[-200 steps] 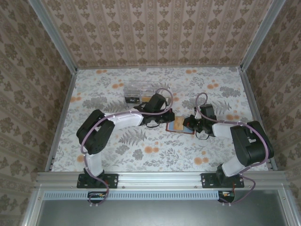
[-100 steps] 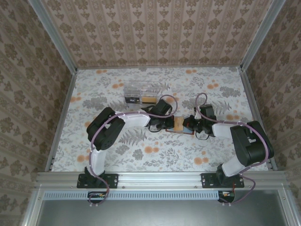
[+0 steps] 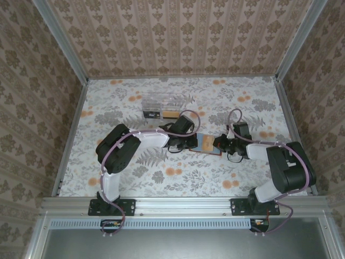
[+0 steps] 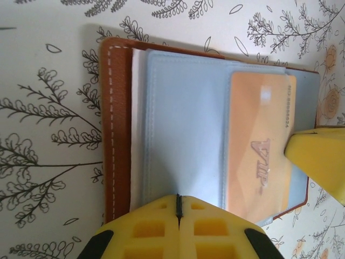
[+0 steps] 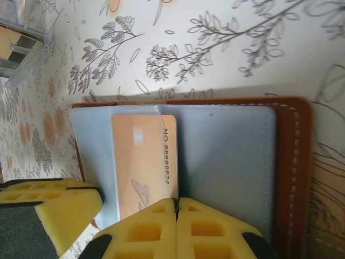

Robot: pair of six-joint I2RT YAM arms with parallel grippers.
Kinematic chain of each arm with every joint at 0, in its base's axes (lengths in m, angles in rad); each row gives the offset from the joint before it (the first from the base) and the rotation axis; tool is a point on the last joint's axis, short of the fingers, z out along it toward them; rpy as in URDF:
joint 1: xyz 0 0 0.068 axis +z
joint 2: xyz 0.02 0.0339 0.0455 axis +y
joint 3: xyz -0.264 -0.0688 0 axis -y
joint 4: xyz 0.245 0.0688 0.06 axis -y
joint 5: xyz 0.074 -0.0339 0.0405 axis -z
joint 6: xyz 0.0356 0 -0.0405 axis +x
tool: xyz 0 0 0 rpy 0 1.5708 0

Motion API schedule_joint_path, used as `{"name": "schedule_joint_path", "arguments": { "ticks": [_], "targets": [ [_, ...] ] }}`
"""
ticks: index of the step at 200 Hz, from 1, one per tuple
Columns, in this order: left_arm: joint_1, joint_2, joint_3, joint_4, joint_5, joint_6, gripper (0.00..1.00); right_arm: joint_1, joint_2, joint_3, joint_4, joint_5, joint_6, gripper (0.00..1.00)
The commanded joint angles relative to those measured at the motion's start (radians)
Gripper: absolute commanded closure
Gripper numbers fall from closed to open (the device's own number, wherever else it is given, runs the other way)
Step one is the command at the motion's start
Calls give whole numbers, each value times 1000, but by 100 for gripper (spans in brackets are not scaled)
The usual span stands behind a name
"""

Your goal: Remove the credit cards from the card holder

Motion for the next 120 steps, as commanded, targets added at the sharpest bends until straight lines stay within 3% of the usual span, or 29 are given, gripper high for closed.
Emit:
{"name": "schedule_joint_path", "arguments": {
  "ticks": [1, 56, 120],
  "targets": [
    [16, 6, -48, -130, -43, -7, 100, -32, -29, -36, -80, 57, -24, 100],
    [13, -2, -43, -107, -21, -6, 100, -27, -26, -27, -47, -7, -26, 100],
    [20, -23, -47, -123, -30, 3, 100, -27, -64, -26, -97, 33, -42, 100]
  ]
}}
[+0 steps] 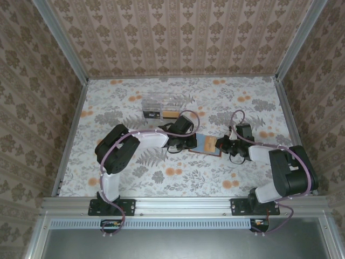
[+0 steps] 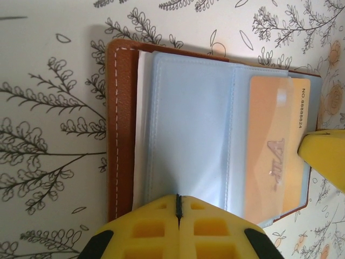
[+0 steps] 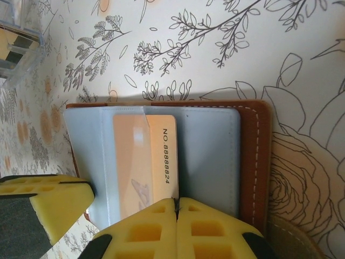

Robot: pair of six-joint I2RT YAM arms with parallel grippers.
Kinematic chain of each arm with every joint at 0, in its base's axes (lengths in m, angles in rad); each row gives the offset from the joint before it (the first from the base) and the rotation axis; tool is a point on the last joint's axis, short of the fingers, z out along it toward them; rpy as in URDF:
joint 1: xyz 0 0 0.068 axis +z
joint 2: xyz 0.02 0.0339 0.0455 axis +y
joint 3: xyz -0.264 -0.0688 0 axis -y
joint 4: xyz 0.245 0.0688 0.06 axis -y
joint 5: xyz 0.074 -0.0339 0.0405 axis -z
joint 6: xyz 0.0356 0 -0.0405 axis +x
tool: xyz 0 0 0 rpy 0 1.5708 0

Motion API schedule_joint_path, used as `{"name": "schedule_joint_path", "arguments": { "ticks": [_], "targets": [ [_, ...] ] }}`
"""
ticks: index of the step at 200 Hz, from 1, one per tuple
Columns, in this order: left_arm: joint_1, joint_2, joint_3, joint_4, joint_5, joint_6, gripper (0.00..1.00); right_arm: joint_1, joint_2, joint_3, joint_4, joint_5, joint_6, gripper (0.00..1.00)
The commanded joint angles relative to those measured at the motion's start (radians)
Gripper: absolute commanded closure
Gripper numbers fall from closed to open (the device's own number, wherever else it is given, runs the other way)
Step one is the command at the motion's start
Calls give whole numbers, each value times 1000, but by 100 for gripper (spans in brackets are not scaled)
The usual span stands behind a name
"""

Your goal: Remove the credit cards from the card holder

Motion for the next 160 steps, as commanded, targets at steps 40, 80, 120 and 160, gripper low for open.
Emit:
{"name": "schedule_joint_path", "arguments": {
  "ticks": [40, 80, 120, 160],
  "targets": [
    [24, -11, -46, -100, -26, 3, 100, -26, -52, -28, -74, 35, -24, 100],
    [35, -18, -65, -88, -18, 1, 100, -45, -70, -49, -78, 30, -9, 100],
    [48, -31, -80, -77, -10, 2, 100, -58, -161, -62, -124, 35, 1, 100],
    [49, -35, -80, -68, 2, 6, 100, -69, -290, -55, -219, 53, -14, 100]
  ]
}}
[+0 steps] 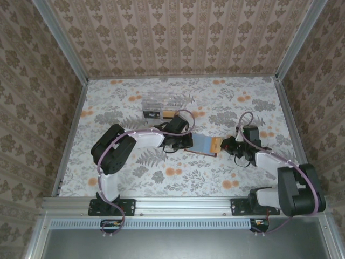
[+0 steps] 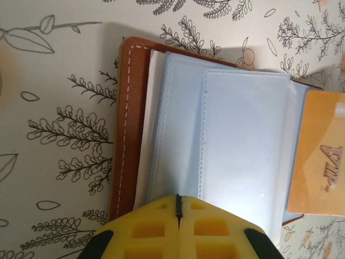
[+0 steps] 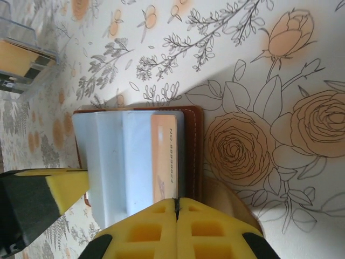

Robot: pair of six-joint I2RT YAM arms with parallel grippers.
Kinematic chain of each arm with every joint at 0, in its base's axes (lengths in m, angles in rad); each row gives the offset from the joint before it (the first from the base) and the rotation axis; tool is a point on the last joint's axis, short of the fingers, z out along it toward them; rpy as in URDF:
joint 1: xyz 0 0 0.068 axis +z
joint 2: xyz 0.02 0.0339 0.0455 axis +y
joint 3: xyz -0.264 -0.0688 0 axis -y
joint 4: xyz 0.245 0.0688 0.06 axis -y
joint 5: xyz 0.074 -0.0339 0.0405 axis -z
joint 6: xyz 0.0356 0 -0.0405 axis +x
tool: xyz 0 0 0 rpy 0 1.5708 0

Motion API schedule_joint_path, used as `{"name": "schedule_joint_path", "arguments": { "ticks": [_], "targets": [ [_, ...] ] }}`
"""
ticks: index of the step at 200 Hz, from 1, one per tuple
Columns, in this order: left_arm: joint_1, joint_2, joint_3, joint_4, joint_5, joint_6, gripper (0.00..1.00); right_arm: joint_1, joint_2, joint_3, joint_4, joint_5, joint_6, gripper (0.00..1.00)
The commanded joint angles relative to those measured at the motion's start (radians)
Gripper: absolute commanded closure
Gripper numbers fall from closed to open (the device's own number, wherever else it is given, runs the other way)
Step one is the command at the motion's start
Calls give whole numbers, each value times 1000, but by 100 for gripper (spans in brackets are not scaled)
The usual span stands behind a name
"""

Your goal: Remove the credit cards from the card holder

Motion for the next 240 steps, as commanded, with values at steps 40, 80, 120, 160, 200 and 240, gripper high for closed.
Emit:
{"name": "schedule_joint_path", "arguments": {
  "ticks": [40, 80, 120, 160, 200, 240],
  "targets": [
    [11, -48, -28, -78, -15, 10, 100, -4, -185, 50, -184, 5, -31, 100],
    [26, -202, -41, -161, -89, 48, 77, 85, -194, 164, -256, 45, -70, 100],
    [53, -415, -112, -227, -175, 71, 37, 268, -86, 348, -327, 163, -160, 100],
    [99, -724, -211, -353, -341, 83, 0, 426, 117, 624, -434, 275, -325, 100],
    [200, -1055, -298, -513, -449, 70, 0, 522, 372, 928, -552, 344, -532, 100],
    [254, -1329, -386, -576, -462, 73, 0, 609, 614, 1209, -682, 489, -819, 100]
  ]
}}
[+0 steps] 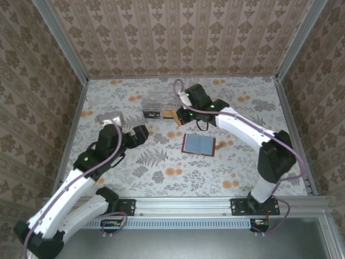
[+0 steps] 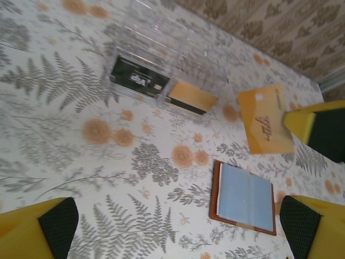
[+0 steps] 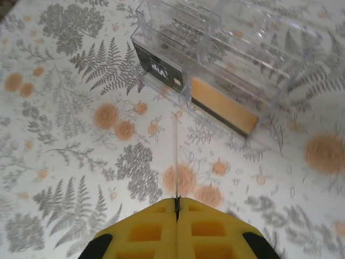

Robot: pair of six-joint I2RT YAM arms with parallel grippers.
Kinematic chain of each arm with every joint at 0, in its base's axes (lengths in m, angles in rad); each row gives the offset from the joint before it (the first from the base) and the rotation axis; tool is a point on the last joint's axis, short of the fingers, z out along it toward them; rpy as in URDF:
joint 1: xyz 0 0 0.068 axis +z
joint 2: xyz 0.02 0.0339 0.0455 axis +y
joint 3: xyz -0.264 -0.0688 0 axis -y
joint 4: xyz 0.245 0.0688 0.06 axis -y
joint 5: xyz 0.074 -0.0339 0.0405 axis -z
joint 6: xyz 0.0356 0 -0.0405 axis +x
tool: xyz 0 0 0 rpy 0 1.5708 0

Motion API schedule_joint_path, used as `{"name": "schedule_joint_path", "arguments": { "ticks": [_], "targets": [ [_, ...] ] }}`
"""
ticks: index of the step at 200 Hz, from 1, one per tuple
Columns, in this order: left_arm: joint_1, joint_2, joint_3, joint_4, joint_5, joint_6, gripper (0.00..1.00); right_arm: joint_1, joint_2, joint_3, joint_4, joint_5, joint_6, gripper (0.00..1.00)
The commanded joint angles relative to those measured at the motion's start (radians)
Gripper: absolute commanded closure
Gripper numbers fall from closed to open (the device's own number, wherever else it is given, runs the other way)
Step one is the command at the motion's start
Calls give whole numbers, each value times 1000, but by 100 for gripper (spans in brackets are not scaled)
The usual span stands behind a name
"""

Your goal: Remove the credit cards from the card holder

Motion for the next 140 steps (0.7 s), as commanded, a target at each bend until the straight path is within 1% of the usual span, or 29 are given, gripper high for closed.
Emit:
{"name": "schedule_joint_path", "arguments": {
  "ticks": [1, 16, 38, 67, 110, 140],
  "targets": [
    [19, -97, -44, -97, -43, 9, 0, 51, 112, 125, -137, 138, -264, 100],
    [24, -147, -59, -123, -48, 15, 0, 89, 183, 190, -145, 228, -399, 100],
    [26, -182, -63, -160, -48, 21, 0, 136, 266, 246, -130, 326, -594, 100],
    [28, -205, -60, -191, -46, 28, 0, 168, 348, 292, -81, 457, -789, 100],
    [29, -226, -52, -222, -46, 23, 0, 173, 410, 309, 11, 505, -984, 100],
    [29, -232, -36, -262, -60, 31, 0, 166, 422, 306, 27, 499, -1028, 100]
  ]
}}
